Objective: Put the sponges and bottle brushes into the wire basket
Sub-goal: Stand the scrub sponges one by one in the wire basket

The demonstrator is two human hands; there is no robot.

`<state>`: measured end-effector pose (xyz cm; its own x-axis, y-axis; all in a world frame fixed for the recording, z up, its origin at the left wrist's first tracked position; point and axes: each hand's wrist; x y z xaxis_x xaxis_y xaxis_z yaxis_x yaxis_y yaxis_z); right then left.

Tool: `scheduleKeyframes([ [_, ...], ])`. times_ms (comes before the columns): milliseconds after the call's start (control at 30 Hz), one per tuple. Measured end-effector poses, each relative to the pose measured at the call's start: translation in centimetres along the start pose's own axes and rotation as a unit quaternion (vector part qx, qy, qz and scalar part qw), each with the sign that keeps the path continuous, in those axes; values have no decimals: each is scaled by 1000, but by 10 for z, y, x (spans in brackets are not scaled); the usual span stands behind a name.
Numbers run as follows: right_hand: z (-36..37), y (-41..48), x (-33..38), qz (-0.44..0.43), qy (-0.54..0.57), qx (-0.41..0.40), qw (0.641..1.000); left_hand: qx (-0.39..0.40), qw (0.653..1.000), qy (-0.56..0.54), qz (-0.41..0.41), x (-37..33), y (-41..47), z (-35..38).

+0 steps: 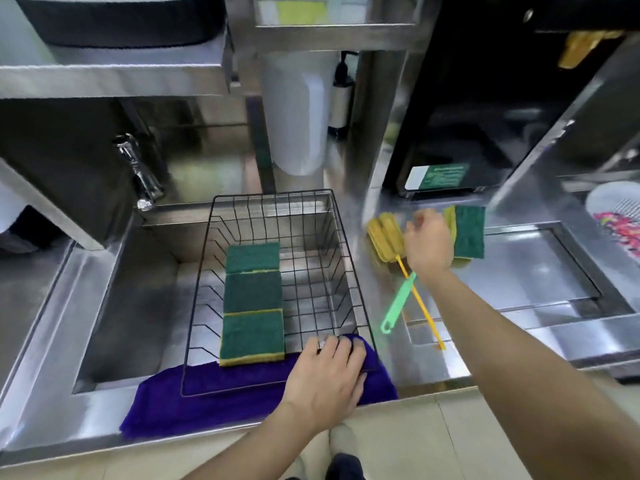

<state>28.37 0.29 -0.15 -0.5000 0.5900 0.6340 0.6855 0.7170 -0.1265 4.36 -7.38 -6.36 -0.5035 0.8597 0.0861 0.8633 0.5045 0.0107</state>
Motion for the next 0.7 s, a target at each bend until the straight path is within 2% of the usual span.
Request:
scheduleKeyframes([
  [100,-29,8,-43,74,-61,-69,993,-7,1000,2,19,-11,9,5],
  [200,-38,12,-70,164,-43,-43,985,-8,1000,5,21,-12,8,7],
  [267,-34,20,-85,202,-19,7,979,-6,1000,23,16,-13,7,10],
  [433,-35,27,-100,218,20,39,975,-12,1000,17,12,-8,5,7],
  [700,-44,25,-99,212,56,-56,974,-2,1000,13,13,-7,5,3],
])
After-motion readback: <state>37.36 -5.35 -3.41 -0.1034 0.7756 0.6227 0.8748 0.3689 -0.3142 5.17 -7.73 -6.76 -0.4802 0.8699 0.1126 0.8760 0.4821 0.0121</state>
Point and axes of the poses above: each hand's wrist, its own y-axis towards the middle knuckle, its own z-axis out of the palm, x = y × z, and after that the axes turned 15 degrees about x, right-handed
